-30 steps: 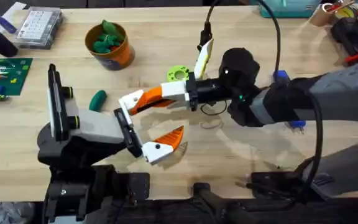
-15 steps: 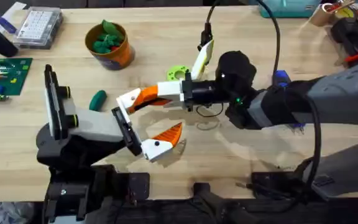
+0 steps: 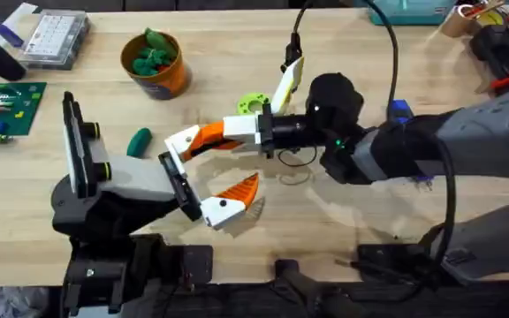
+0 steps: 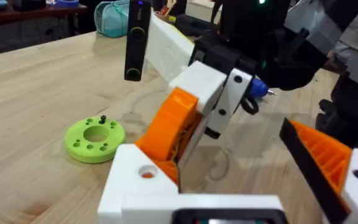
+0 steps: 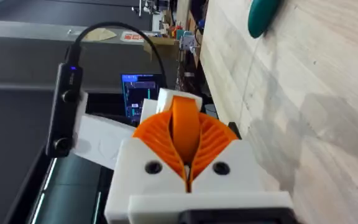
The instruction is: Pick up the gripper from the table and insert it into the empty holder that is missing its gripper. Then pick up a screw, insert it into the mounting hole, and use the screwdriver to tighten it. Finally, clean up the table by picking up the vegetable and placing it into the bucket.
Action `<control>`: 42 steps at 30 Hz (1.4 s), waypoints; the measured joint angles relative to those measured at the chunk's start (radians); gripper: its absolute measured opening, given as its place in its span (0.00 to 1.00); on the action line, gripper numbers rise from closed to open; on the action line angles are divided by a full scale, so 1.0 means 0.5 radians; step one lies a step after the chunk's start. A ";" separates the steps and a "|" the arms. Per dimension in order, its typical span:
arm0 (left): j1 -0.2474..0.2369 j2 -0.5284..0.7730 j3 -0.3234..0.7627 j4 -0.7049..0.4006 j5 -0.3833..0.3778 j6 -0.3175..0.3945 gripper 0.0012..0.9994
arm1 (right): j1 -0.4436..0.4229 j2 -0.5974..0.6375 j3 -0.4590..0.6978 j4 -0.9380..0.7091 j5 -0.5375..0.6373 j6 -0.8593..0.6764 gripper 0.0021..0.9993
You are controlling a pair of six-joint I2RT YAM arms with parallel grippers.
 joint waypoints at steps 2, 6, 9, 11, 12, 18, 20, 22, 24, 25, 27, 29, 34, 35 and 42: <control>0.000 0.000 0.000 0.000 0.000 0.000 0.99 | 0.001 0.000 0.000 0.000 0.001 0.000 0.01; 0.000 0.000 0.000 0.000 0.000 0.000 0.99 | 0.001 0.000 0.000 0.000 0.001 0.000 0.01; 0.000 0.000 0.000 0.000 0.000 0.000 0.99 | 0.001 0.000 0.000 0.000 -0.002 0.001 0.02; -0.001 0.000 0.000 -0.001 0.009 0.001 0.99 | 0.005 -0.001 0.000 -0.009 -0.001 -0.001 0.14; -0.001 0.000 0.000 -0.001 0.013 0.001 0.99 | 0.013 0.000 0.000 -0.013 0.003 0.000 0.17; -0.001 0.000 0.000 -0.001 0.016 0.001 0.99 | 0.029 0.000 -0.002 -0.022 0.004 0.000 0.24; -0.001 0.000 0.000 -0.001 0.017 0.002 0.99 | 0.029 0.000 -0.002 -0.023 0.004 0.001 0.25; -0.001 -0.001 0.000 -0.001 0.018 0.003 0.99 | 0.029 0.000 -0.003 -0.022 -0.001 0.002 0.27; -0.001 -0.001 0.000 -0.001 0.025 0.007 0.99 | 0.029 0.001 -0.004 -0.014 -0.018 0.007 0.30; -0.001 -0.001 0.000 -0.001 0.031 0.010 0.99 | 0.029 0.002 -0.004 -0.008 -0.031 0.010 0.32; -0.001 -0.001 0.000 -0.001 0.045 0.022 0.99 | 0.029 0.002 -0.006 0.001 -0.064 0.022 0.37; -0.001 -0.001 0.001 -0.001 0.058 0.029 0.99 | 0.025 0.008 -0.012 0.017 -0.089 0.035 0.39; -0.005 -0.001 0.003 -0.008 0.097 0.050 0.99 | -0.010 0.026 -0.019 0.022 -0.187 0.062 0.55; -0.011 -0.002 0.003 -0.012 0.112 0.056 0.99 | -0.016 0.031 -0.020 0.020 -0.222 0.062 0.58; -0.046 -0.005 0.005 -0.027 0.202 0.081 0.99 | -0.047 0.053 -0.028 0.014 -0.415 0.062 0.80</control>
